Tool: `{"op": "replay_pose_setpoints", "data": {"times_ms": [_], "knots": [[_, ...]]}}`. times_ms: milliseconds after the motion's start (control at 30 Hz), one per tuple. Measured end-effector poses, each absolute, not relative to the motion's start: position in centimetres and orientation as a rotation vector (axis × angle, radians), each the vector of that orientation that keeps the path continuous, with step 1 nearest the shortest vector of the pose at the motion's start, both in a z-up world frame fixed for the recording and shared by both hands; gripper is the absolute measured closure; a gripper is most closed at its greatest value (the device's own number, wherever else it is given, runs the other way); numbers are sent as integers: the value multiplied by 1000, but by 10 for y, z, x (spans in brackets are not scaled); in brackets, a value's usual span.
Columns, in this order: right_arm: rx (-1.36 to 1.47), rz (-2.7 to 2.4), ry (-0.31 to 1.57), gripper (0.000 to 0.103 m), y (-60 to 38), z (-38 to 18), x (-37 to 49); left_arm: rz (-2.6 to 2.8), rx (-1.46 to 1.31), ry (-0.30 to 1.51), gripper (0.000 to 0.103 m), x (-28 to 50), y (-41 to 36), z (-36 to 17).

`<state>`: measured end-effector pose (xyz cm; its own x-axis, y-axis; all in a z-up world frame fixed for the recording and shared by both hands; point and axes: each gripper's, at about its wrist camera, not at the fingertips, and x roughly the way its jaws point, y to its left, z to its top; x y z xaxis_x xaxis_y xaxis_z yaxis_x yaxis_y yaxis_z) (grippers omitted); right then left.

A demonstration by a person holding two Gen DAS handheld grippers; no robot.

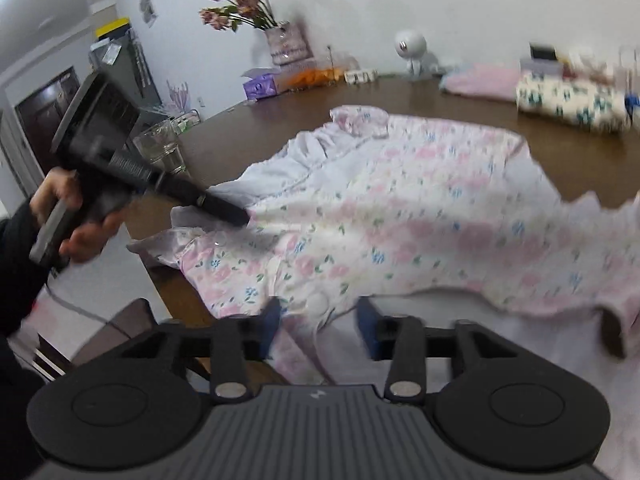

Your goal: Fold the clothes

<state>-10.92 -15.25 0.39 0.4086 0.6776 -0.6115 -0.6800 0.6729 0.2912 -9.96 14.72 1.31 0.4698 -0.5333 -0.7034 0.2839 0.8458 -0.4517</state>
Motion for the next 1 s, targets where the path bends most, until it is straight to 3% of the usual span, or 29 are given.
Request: {"op": "replay_pose_setpoints", "data": {"times_ms": [33,100,367,467,533,567,633,667,833,1000], "knots": [[-16,854,779,86,-149,2,-110,-500,-280,957,100,-102,146,12],[-51,835,772,99,-143,2,-117,-495,-319,946,103,-104,151,14],[-75,732,760,99,-181,16,-143,-545,-305,927,102,-127,150,12],[-38,728,756,92,-187,18,-147,-513,-281,926,90,-126,152,15],[-16,715,716,64,-188,22,-144,-518,-274,909,84,-125,152,20],[-16,703,694,56,-185,25,-140,-536,-272,882,74,-122,149,27],[-19,677,654,60,-177,30,-129,-544,-254,835,56,-110,138,38],[-28,659,638,61,-171,31,-119,-531,-235,820,53,-101,129,41],[-79,627,695,64,-151,18,-81,-433,-184,905,55,-35,104,30],[31,422,678,63,-210,19,-102,-484,-135,938,58,-23,88,20]]}}
